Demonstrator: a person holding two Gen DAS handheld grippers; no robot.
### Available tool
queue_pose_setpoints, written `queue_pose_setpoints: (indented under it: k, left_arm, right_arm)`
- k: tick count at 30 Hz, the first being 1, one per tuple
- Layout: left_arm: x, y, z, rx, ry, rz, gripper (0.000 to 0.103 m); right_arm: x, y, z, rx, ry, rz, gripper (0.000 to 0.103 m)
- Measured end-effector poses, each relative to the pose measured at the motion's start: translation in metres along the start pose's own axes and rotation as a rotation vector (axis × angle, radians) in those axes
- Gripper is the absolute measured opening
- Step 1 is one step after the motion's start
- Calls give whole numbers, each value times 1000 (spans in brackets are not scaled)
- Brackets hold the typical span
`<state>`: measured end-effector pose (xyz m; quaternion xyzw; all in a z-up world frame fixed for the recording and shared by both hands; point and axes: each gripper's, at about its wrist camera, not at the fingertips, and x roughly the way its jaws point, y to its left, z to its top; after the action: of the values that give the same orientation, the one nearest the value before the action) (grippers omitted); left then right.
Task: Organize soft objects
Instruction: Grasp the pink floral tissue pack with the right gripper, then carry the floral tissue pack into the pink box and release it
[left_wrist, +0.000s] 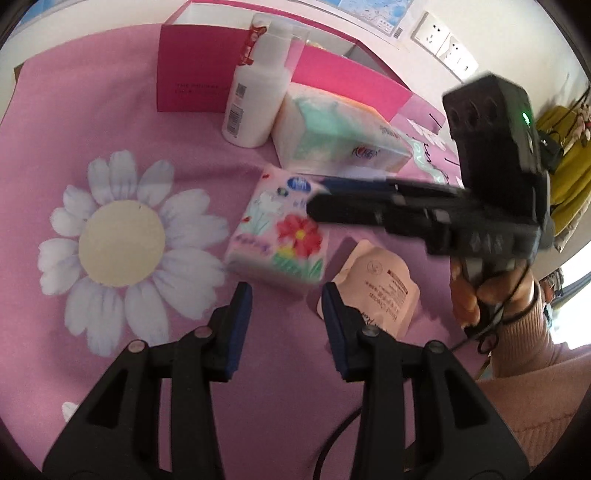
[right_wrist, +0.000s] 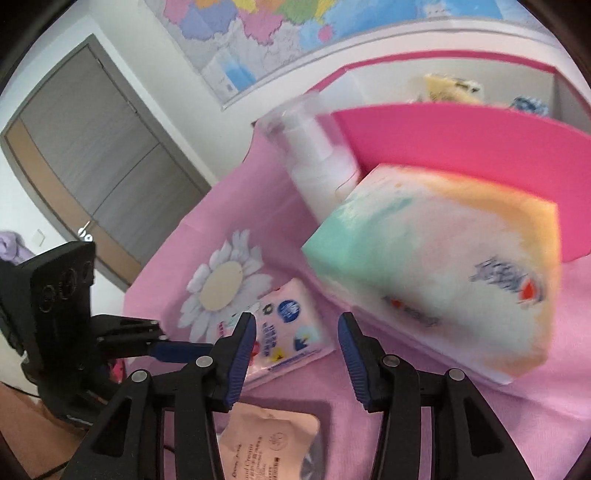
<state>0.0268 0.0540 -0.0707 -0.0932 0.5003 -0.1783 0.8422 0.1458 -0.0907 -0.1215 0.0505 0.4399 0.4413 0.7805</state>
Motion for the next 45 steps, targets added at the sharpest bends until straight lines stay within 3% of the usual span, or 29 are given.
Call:
queue_pose_setpoints:
  k: [8,16,21,25,45]
  left_arm:
    - [1,7,10,-18,-13,9,41]
    - [4,2,18,-9,-35,51,40]
    - [4,-1,21,0,-41,64,40]
    - [0,-2,20,6,-50,48,40]
    - [-18,-32,24,106,-111,12,40]
  right_arm:
    - [-9,9,-22,-12,43,54,48]
    - [-16,-11,-13,62,-4,37,47]
    - [-7,-12,-13,80,2,63,39]
    - [-10,-13,-14,92,-9,59,33]
    - [-52,6,-22,51,-77,4,33]
